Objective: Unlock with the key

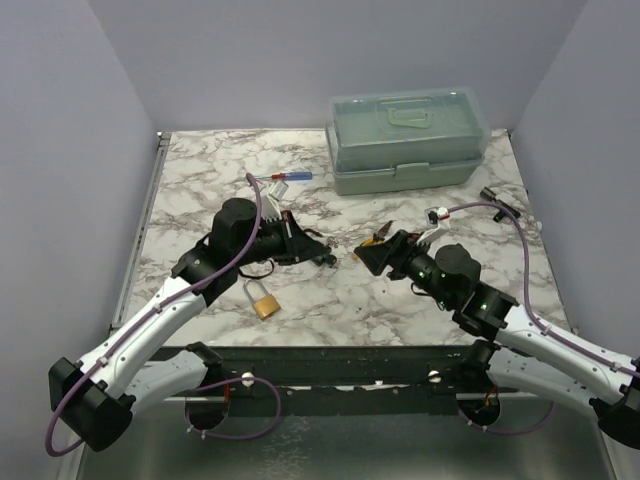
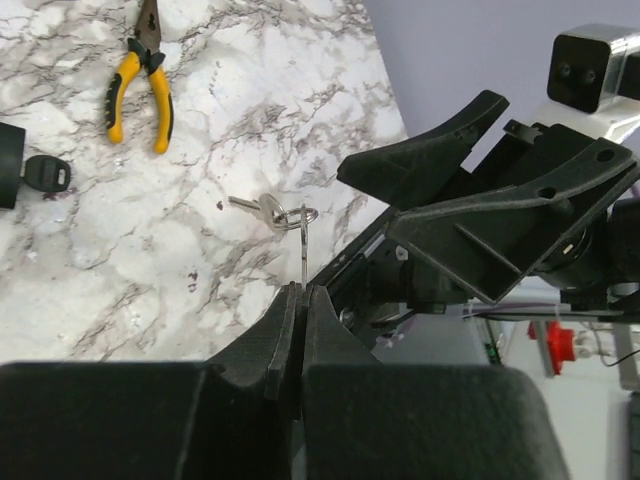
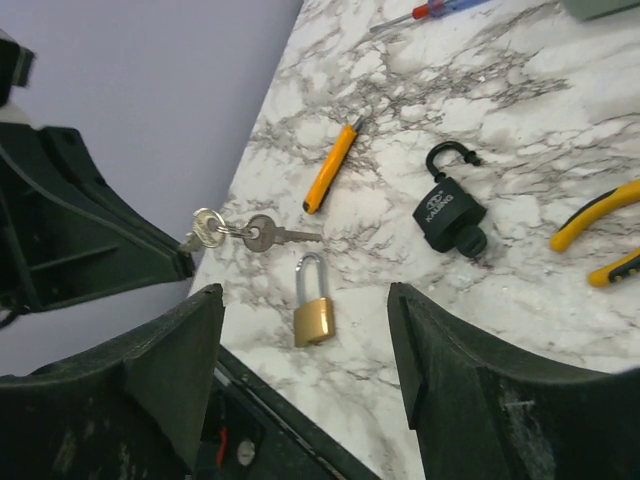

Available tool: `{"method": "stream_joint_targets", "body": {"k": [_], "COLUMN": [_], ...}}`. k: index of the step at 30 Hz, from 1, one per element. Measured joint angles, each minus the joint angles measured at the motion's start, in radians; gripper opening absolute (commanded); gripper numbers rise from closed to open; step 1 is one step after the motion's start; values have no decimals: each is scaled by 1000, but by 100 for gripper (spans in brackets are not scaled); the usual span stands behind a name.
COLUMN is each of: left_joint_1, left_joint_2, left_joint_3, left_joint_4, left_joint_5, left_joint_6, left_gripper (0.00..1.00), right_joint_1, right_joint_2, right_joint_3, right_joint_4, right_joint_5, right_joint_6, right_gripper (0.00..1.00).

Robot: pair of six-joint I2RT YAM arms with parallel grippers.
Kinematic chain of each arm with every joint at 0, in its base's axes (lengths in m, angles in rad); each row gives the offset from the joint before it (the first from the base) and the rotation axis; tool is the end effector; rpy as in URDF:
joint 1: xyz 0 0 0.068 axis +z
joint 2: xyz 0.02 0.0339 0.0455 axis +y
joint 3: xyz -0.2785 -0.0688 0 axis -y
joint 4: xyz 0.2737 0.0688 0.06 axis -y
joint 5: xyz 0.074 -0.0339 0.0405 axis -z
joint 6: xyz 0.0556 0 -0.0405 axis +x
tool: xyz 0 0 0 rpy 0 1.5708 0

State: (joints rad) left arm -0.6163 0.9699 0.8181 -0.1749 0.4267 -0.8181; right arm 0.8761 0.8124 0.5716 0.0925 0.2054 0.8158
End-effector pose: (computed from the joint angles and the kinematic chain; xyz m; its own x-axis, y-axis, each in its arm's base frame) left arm 0.1990 -0.1692 0.3211 -0.7965 -0.2500 -0.5505 0.3872 0.4883 -0.7820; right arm 0.1595 0.1737 0.2897 -0.5185 0.4915 -0.6997 -0.3580 0.6183 0.6996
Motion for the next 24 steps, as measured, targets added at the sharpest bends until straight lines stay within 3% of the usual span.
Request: {"method": "stream_joint_targets", "body": {"k": [8, 16, 24], "left_joint_1": [1, 2, 2], "left_joint_2": [32, 31, 1], "left_joint_3": [185, 264, 301], "left_joint_4": [-337, -527, -586], "left_joint_5": [10, 76, 23], "left_joint_6": [188, 302, 444], "left_gripper": [0, 0, 0], "right_joint_1": [0, 0, 0], "right_joint_2": [-86, -59, 166], "right_joint_3": [0, 12, 308], "right_joint_4": [-36, -34, -242], "right_joint_5": [-19, -154, -117], "right_joint_6": [-164, -258, 76], "right_gripper": [87, 78, 76]}}
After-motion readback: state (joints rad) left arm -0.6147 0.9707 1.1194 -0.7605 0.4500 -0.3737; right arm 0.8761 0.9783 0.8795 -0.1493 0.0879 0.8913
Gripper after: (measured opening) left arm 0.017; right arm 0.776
